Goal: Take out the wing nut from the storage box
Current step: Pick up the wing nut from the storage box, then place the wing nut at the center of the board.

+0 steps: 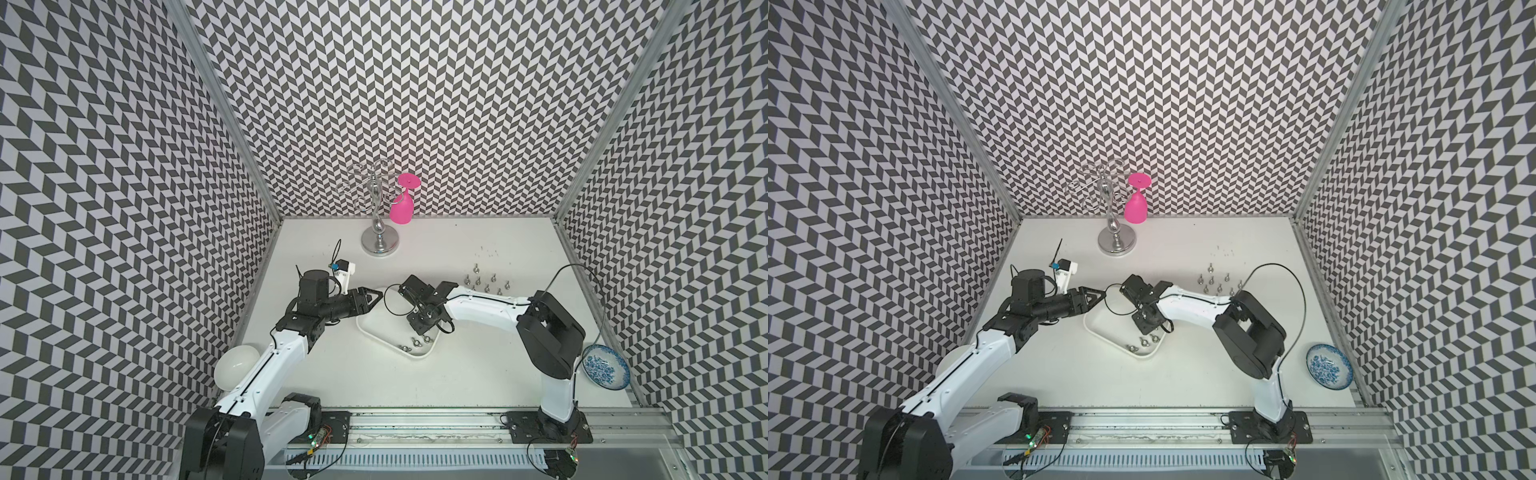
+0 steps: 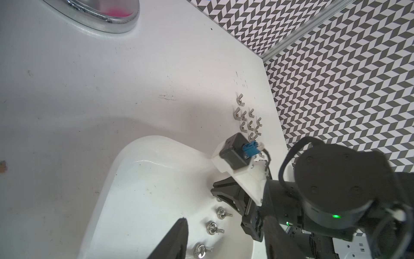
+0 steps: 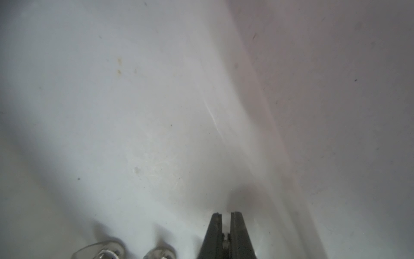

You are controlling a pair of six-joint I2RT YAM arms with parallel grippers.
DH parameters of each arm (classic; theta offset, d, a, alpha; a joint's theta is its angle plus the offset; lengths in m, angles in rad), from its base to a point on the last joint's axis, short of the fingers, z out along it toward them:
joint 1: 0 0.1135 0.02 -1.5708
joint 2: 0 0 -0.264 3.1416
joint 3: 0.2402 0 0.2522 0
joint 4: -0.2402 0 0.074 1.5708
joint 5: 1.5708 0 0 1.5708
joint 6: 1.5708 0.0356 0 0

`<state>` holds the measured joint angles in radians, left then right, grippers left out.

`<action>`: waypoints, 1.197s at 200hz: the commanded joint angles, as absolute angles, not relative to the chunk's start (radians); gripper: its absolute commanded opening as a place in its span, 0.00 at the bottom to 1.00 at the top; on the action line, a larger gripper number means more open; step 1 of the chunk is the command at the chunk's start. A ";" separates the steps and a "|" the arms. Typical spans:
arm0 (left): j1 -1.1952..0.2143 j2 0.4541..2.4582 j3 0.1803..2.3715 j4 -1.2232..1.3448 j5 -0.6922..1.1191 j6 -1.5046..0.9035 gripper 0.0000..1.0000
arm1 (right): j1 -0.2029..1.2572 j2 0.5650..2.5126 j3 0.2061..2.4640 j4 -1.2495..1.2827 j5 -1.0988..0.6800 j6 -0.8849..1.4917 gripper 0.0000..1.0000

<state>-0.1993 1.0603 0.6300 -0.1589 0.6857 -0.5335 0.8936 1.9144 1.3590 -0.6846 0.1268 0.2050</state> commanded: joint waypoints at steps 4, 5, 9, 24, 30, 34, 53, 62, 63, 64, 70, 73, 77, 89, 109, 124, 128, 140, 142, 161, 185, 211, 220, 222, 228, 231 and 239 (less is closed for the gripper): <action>-0.220 1.056 0.642 -0.130 0.680 -0.549 0.58 | 0.893 1.812 1.425 -0.641 0.191 0.242 0.00; -0.221 1.055 0.643 -0.129 0.680 -0.551 0.58 | 0.893 1.810 1.426 -0.641 0.193 0.244 0.00; -0.225 1.055 0.645 -0.124 0.680 -0.553 0.58 | 0.891 1.804 1.431 -0.643 0.203 0.244 0.00; -0.242 1.062 0.661 -0.116 0.674 -0.564 0.58 | 0.873 1.783 1.445 -0.648 0.227 0.246 0.00; -0.250 1.065 0.669 -0.116 0.671 -0.566 0.58 | 0.861 1.777 1.449 -0.650 0.231 0.246 0.00; -0.256 1.067 0.675 -0.118 0.671 -0.566 0.58 | 0.851 1.774 1.450 -0.650 0.233 0.246 0.00; -0.284 1.078 0.700 -0.120 0.657 -0.569 0.58 | 0.792 1.771 1.450 -0.643 0.270 0.258 0.00; -0.295 1.085 0.707 -0.116 0.653 -0.574 0.58 | 0.763 1.780 1.444 -0.630 0.279 0.267 0.00; -0.296 1.085 0.708 -0.115 0.652 -0.575 0.58 | 0.759 1.781 1.444 -0.630 0.280 0.268 0.00; -0.298 1.085 0.709 -0.115 0.651 -0.575 0.58 | 0.755 1.782 1.443 -0.627 0.280 0.270 0.00; -0.305 1.089 0.714 -0.112 0.649 -0.580 0.58 | 0.737 1.791 1.441 -0.620 0.275 0.276 0.00; -0.309 1.090 0.717 -0.112 0.648 -0.581 0.58 | 0.724 1.795 1.441 -0.615 0.270 0.279 0.00; -0.313 1.093 0.720 -0.112 0.646 -0.583 0.58 | 0.709 1.800 1.440 -0.609 0.262 0.283 0.00; -0.329 1.094 0.729 -0.108 0.638 -0.590 0.58 | 0.668 1.813 1.427 -0.568 0.230 0.298 0.00; -0.364 1.099 0.731 -0.084 0.611 -0.612 0.58 | 0.613 1.862 1.433 -0.525 0.205 0.306 0.00; -0.398 1.120 0.720 -0.051 0.602 -0.626 0.58 | 0.577 1.915 1.447 -0.496 0.190 0.311 0.00; -0.404 1.129 0.715 -0.042 0.607 -0.629 0.58 | 0.564 1.930 1.453 -0.494 0.184 0.312 0.00; -0.423 1.153 0.702 -0.015 0.617 -0.642 0.58 | 0.543 1.974 1.468 -0.479 0.175 0.323 0.00; -0.425 1.158 0.699 -0.012 0.617 -0.644 0.58 | 0.539 1.980 1.471 -0.479 0.175 0.324 0.00; -0.465 1.188 0.691 0.022 0.599 -0.658 0.58 | 0.517 2.035 1.489 -0.462 0.205 0.339 0.00; -0.530 1.236 0.715 0.038 0.568 -0.663 0.58 | 0.500 2.069 1.481 -0.423 0.226 0.354 0.00; -0.590 1.298 0.764 0.028 0.524 -0.669 0.57 | 0.479 2.111 1.499 -0.434 0.219 0.357 0.00; -0.611 1.321 0.787 0.006 0.500 -0.663 0.56 | 0.473 2.122 1.506 -0.441 0.219 0.355 0.00; -0.616 1.327 0.793 0.002 0.496 -0.662 0.56 | 0.472 2.124 1.505 -0.444 0.219 0.354 0.00; -0.627 1.343 0.809 -0.009 0.481 -0.659 0.56 | 0.470 2.127 1.505 -0.445 0.224 0.356 0.00; -0.632 1.351 0.814 -0.013 0.477 -0.659 0.56 | 0.469 2.128 1.503 -0.445 0.227 0.354 0.00; -0.645 1.372 0.828 -0.016 0.474 -0.660 0.56 | 0.467 2.133 1.503 -0.448 0.234 0.350 0.00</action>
